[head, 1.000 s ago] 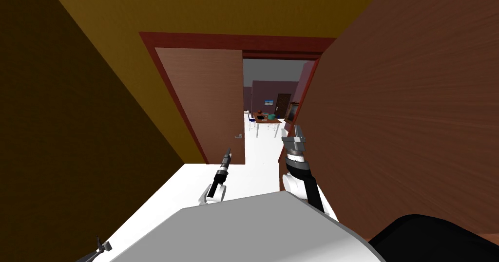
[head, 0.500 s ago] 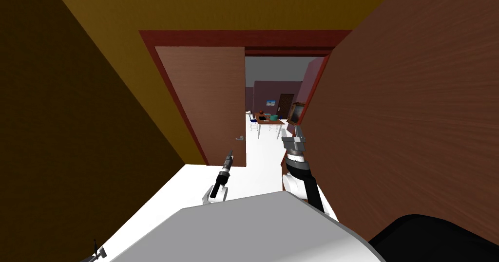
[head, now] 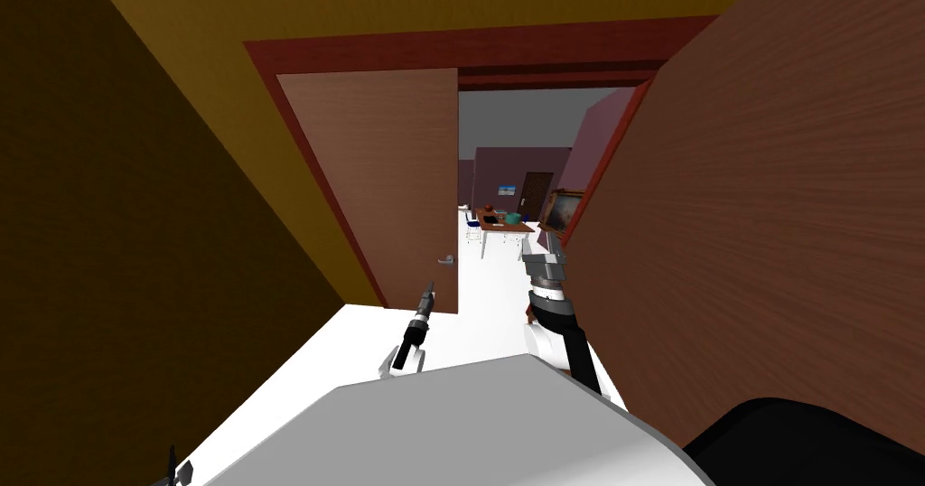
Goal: Pull the door open
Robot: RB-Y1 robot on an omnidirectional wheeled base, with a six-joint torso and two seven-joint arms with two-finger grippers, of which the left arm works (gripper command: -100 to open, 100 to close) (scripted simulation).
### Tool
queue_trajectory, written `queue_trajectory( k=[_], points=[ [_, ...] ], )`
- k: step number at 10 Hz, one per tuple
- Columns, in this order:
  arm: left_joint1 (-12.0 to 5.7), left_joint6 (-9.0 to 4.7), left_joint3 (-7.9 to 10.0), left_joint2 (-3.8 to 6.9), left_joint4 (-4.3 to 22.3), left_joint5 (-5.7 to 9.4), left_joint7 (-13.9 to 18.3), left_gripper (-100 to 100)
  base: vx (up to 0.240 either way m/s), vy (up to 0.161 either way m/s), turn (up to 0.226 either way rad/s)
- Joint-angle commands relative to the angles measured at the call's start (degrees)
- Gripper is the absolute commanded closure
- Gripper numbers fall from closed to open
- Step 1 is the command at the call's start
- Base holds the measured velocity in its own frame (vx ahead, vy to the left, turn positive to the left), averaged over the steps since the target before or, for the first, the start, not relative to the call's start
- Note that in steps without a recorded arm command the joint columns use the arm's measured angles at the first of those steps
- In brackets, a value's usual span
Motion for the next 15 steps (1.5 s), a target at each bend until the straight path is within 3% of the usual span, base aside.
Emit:
queue_trajectory(
  k=[1, 6, 8, 11, 12, 13, 14, 15],
  points=[
    [-0.74, -0.62, -0.08, -0.43, 2.06, 0.06, 0.02, -100, 0.065, -0.023, 0.069],
    [-2.60, -1.55, -0.53, -1.95, 7.37, 0.16, 0.22, -100, 0.138, -0.071, 0.115],
    [-3.02, -1.85, -0.44, -2.02, 8.10, 0.21, 0.21, -100, 0.115, -0.110, 0.056],
    [-3.32, -1.18, -0.18, -0.05, 9.32, 0.31, 0.73, -100, -0.022, 0.044, -0.282],
    [-3.32, -1.18, -0.18, -0.05, 9.32, 0.31, 0.73, -100, -0.062, 0.074, -0.076],
    [-3.58, -0.85, 0.00, 1.11, 10.12, 0.39, 1.12, -100, -0.060, 0.056, -0.277],
    [-3.58, -0.85, 0.00, 1.11, 10.12, 0.39, 1.12, -100, -0.047, 0.051, -0.138],
    [-4.03, -0.57, 0.23, 2.43, 11.17, 0.51, 1.74, -100, -0.034, 0.037, -0.235]
  ],
)
